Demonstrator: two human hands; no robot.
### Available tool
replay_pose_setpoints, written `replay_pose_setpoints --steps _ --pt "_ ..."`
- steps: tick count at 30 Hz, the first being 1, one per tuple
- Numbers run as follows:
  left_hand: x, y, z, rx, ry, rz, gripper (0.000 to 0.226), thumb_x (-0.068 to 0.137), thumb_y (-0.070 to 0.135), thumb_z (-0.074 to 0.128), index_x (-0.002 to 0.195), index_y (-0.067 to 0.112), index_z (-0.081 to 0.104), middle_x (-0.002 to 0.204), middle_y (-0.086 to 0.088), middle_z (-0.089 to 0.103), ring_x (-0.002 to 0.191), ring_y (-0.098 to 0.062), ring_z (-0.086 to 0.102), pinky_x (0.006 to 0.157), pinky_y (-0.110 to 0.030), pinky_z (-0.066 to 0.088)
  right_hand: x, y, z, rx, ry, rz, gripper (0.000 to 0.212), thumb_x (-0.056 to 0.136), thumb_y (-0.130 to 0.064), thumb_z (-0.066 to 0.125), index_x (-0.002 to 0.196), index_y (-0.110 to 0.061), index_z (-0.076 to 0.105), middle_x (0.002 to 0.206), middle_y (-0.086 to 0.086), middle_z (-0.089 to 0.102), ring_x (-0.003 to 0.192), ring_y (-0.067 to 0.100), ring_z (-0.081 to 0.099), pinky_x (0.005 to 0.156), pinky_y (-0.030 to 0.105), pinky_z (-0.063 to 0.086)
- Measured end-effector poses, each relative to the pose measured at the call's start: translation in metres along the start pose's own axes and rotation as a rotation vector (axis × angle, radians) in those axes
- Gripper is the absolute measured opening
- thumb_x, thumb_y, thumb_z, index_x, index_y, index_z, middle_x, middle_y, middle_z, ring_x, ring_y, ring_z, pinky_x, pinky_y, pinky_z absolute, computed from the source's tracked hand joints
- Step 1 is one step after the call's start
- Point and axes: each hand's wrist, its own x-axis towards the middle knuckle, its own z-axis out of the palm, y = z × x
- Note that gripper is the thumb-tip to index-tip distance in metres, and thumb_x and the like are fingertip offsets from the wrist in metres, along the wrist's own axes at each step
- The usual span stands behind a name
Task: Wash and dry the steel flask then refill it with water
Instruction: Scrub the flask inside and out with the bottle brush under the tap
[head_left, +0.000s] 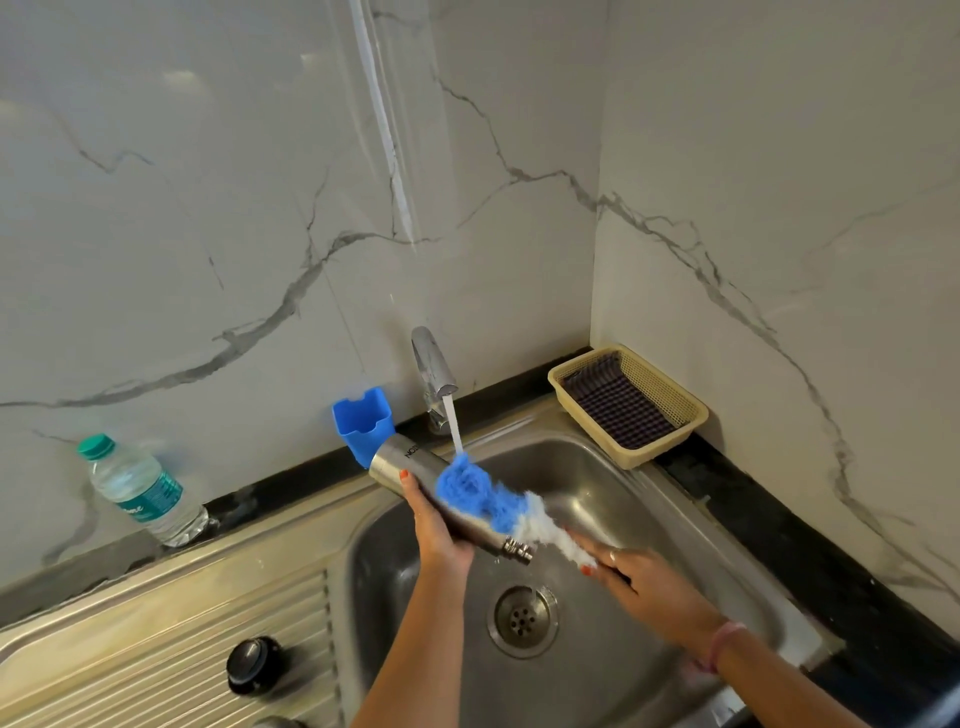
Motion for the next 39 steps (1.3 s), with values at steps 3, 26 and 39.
replay_pose_setpoints --steps 3,26,39 --pt "0.001 0.000 -0.001 -0.006 0.057 0.035 0.083 0.084 0.068 0.057 0.151 0.026 0.033 0.141 -0.013 0.052 0.129 -0.038 0.050 0.107 -0.060 0.038 -0.007 0.004 0.001 0.048 0.026 0.082 0.045 0.098 -0.045 0.041 0.141 -0.037 0.043 0.078 -0.008 0.063 0.061 0.005 0.055 0.059 0.018 0.045" --pt "-0.009 -0.024 0.008 0.317 -0.064 -0.033 0.079 0.085 0.076 0.046 0.145 0.024 0.044 0.124 -0.014 0.064 0.112 -0.032 0.063 0.085 -0.044 0.053 0.070 -0.050 -0.010 0.056 0.130 -0.012 0.040 0.102 -0.040 0.040 0.142 -0.039 0.041 0.068 -0.006 0.058 0.055 0.008 0.054 0.053 0.016 0.042" --pt "0.007 0.002 -0.018 0.075 0.023 0.068 0.076 0.074 0.040 0.075 0.139 0.023 0.040 0.126 -0.014 0.059 0.114 -0.035 0.059 0.105 -0.064 0.041 0.009 -0.019 0.013 0.210 0.087 0.185 0.020 0.099 -0.042 0.045 0.107 -0.033 0.060 0.062 -0.005 0.050 0.051 0.003 0.044 0.053 0.021 0.037"
